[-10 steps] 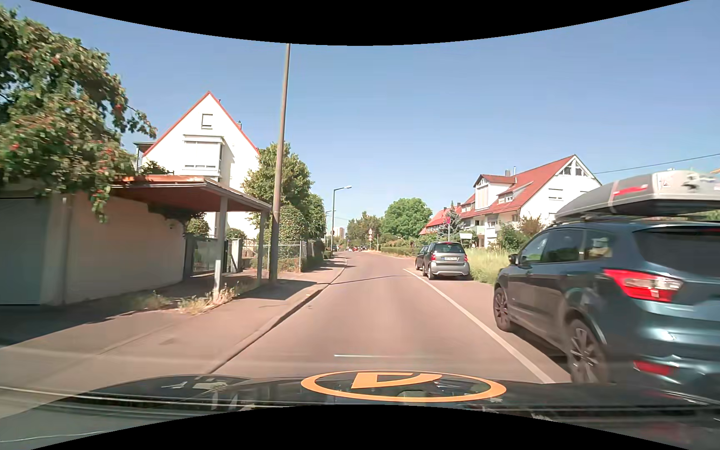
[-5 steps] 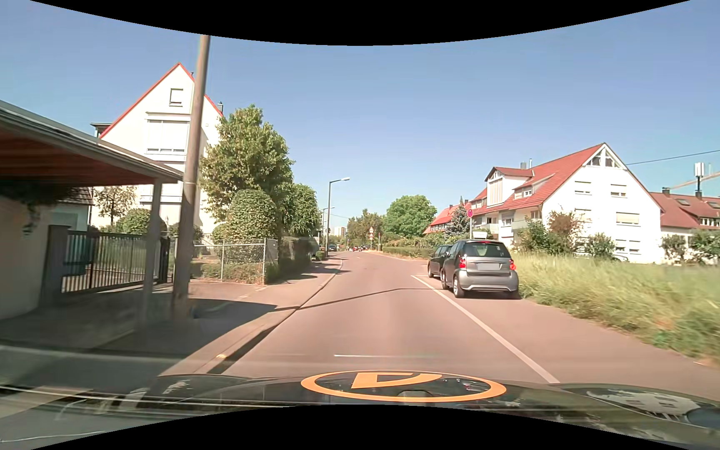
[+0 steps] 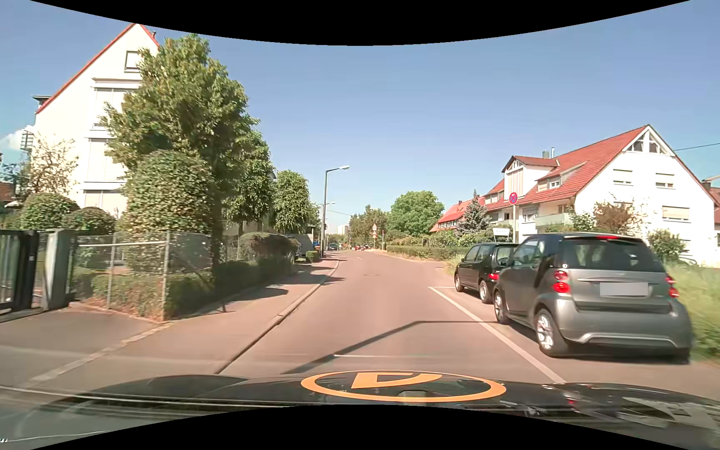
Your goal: Follow the waypoints while adhering to traffic rules and regulations
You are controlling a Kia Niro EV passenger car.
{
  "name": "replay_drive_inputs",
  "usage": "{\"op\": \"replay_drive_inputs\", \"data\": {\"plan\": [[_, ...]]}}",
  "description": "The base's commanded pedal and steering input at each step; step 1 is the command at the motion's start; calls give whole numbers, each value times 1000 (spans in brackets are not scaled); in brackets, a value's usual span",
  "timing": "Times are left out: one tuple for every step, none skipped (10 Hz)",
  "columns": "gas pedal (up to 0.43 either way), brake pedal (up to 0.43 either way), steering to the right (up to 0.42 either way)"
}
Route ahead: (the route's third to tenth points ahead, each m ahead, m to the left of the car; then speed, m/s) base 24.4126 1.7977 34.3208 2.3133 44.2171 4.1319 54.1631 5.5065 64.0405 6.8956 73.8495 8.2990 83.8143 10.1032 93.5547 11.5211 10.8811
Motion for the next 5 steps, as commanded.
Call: {"op": "replay_drive_inputs", "data": {"plan": [[189, 0, -5], [189, 0, -3], [177, 0, -3], [177, 0, -2], [177, 0, -3]]}}
